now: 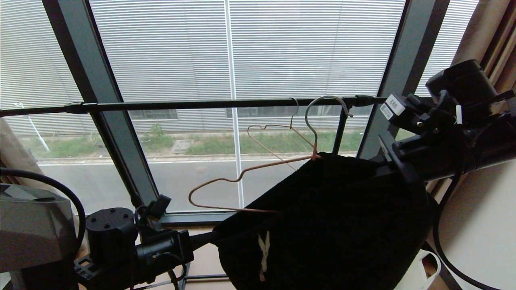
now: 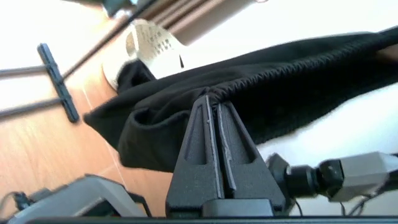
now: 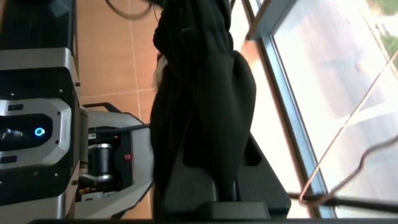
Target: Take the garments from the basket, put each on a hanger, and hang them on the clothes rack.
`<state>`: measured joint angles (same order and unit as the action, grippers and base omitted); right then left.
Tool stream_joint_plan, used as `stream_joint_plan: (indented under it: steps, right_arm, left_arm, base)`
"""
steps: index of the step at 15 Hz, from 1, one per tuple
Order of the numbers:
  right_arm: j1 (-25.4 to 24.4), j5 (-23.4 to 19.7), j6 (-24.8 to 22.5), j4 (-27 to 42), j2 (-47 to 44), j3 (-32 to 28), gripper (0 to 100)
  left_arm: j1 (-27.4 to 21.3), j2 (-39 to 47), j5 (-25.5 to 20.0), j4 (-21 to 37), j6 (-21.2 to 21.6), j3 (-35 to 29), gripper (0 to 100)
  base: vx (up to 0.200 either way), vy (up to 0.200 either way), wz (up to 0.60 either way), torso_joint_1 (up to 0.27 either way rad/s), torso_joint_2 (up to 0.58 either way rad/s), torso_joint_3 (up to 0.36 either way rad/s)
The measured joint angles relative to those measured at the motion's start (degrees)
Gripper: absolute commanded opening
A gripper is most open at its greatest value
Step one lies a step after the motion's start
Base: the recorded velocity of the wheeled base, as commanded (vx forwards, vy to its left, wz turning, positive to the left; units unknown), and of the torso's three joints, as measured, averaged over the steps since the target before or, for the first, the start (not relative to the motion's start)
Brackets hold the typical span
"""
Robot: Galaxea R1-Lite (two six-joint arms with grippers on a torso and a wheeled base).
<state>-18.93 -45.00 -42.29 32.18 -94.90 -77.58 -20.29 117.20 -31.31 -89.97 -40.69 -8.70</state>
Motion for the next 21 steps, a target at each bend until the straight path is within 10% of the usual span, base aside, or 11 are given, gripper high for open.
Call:
stream_joint_plan:
  steps: [21]
  right_arm:
    - [0.0,17.7,-1.7,-9.7,3.7,16.6,0]
  left_arm:
    - [3.0,-7.4,-0.2,0.1,4.5,-0.9,0]
  base:
    - [0.000,0.000,0.00,0.000,0.00,0.000]
